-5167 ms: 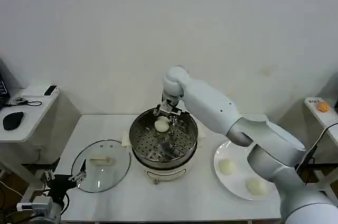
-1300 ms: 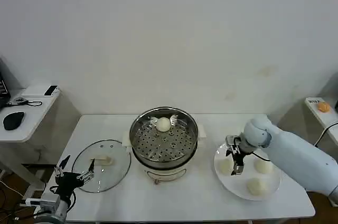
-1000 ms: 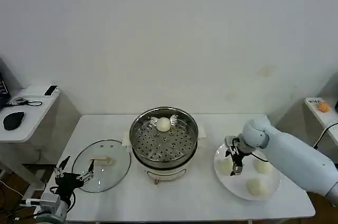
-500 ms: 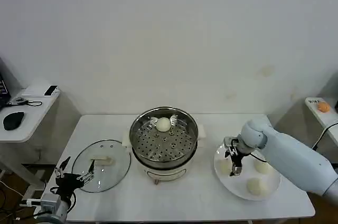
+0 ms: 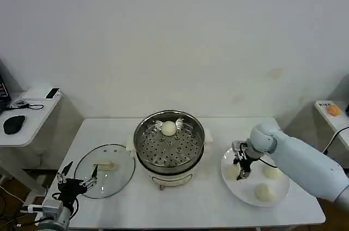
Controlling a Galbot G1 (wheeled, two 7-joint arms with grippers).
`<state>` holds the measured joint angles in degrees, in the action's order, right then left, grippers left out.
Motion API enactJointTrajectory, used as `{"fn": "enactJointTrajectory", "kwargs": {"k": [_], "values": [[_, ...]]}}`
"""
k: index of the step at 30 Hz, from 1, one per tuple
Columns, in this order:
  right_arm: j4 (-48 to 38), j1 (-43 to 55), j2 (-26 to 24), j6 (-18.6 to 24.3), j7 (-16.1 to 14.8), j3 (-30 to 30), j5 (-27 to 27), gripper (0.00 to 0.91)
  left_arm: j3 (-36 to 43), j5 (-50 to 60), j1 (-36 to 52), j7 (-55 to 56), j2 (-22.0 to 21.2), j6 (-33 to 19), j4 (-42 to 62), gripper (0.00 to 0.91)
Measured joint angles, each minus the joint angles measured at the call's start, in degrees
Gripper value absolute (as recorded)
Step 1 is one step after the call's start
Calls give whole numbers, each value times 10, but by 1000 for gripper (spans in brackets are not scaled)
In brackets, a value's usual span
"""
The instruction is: Take steamed baozi put them in steamer then cover it.
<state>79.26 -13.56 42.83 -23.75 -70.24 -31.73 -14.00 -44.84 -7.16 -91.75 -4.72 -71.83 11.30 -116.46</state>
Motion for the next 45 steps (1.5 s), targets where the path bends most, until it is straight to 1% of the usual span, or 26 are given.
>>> {"fn": "enactJointTrajectory", "kwargs": {"k": [6,11,17,21,26,32,37,45], "values": [[26,30,-26,-7,-8,-10,20,685,0,-2,2,-3,3,2,-3,907],[54,85,-54,-15,-16,-32,51,685,1,-3,2,-3,6,2,-4,907],[72,194,-61,-28,-26,-94,107,685,1,-7,7,-5,7,4,-11,907],[73,277,-50,-37,-29,-141,149,685,-3,-12,5,-4,11,3,-13,907],[59,365,-14,-48,-31,-191,199,685,-6,-16,1,0,9,-2,-16,907],[31,422,48,-59,-31,-224,243,685,-9,-17,0,6,9,0,-20,907],[-5,442,116,-64,-30,-239,261,685,-10,-18,3,9,2,0,-23,907],[-77,432,223,-65,-25,-251,267,685,-12,-23,6,10,-12,-1,-29,907]]}}
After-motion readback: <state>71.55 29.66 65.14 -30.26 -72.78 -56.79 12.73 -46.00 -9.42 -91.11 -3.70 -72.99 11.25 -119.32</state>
